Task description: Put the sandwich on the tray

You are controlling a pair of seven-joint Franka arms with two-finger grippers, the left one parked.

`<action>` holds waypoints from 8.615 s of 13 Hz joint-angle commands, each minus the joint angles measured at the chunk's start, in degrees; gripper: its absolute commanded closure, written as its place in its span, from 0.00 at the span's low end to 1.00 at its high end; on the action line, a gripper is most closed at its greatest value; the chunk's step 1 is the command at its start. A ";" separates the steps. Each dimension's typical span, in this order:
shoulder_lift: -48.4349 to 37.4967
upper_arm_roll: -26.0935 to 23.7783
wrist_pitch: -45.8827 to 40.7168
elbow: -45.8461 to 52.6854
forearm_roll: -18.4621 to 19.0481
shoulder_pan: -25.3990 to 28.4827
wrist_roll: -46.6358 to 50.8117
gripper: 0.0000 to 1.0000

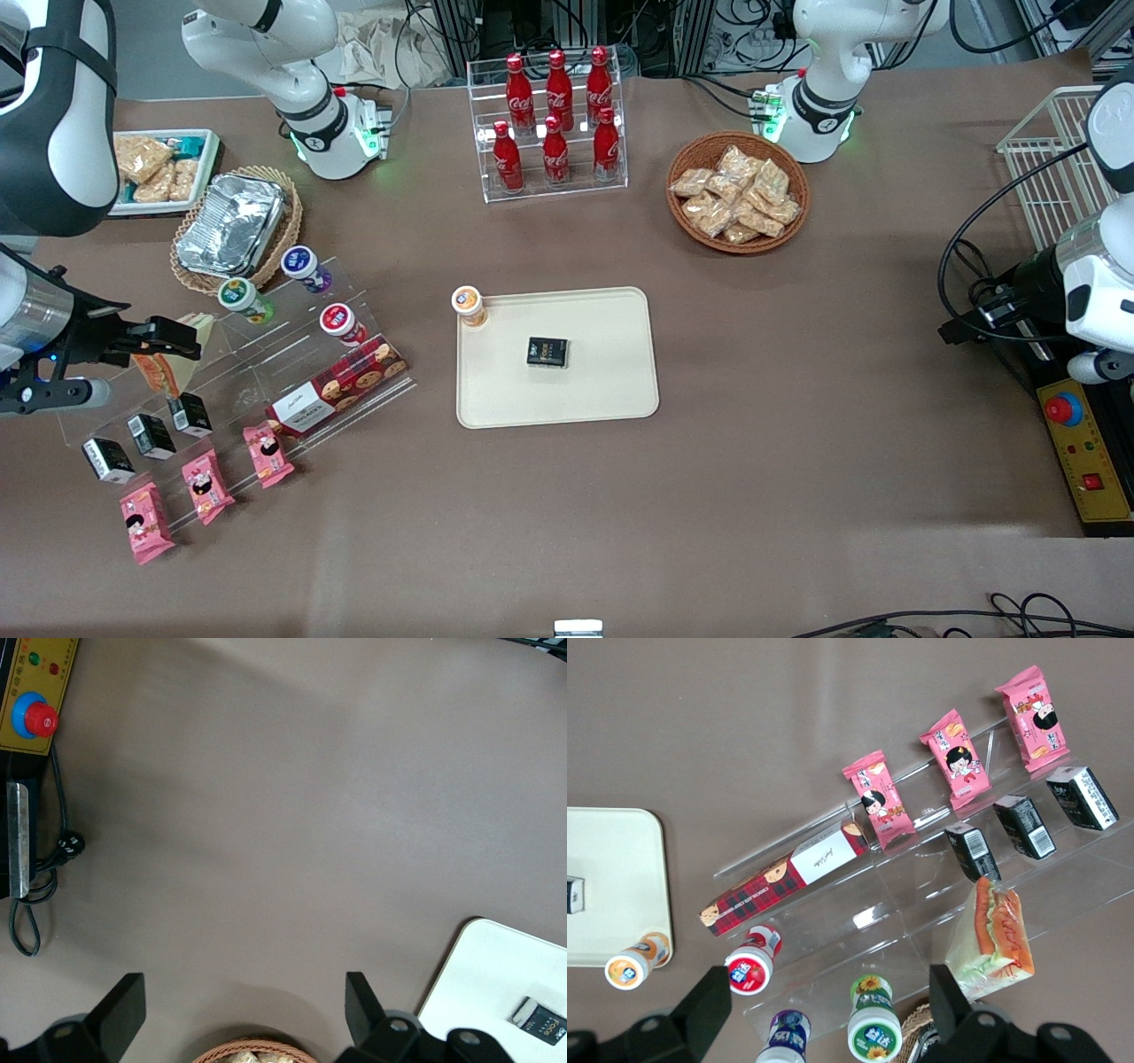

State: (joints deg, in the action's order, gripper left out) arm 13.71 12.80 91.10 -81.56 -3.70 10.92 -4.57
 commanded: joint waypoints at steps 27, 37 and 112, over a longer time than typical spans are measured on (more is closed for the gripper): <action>-9.67 4.25 18.57 -27.42 7.21 -5.83 0.96 0.02; -8.79 4.16 31.06 -36.92 7.12 -7.85 0.96 0.04; -1.40 8.91 -4.80 2.02 -1.31 12.63 4.04 0.03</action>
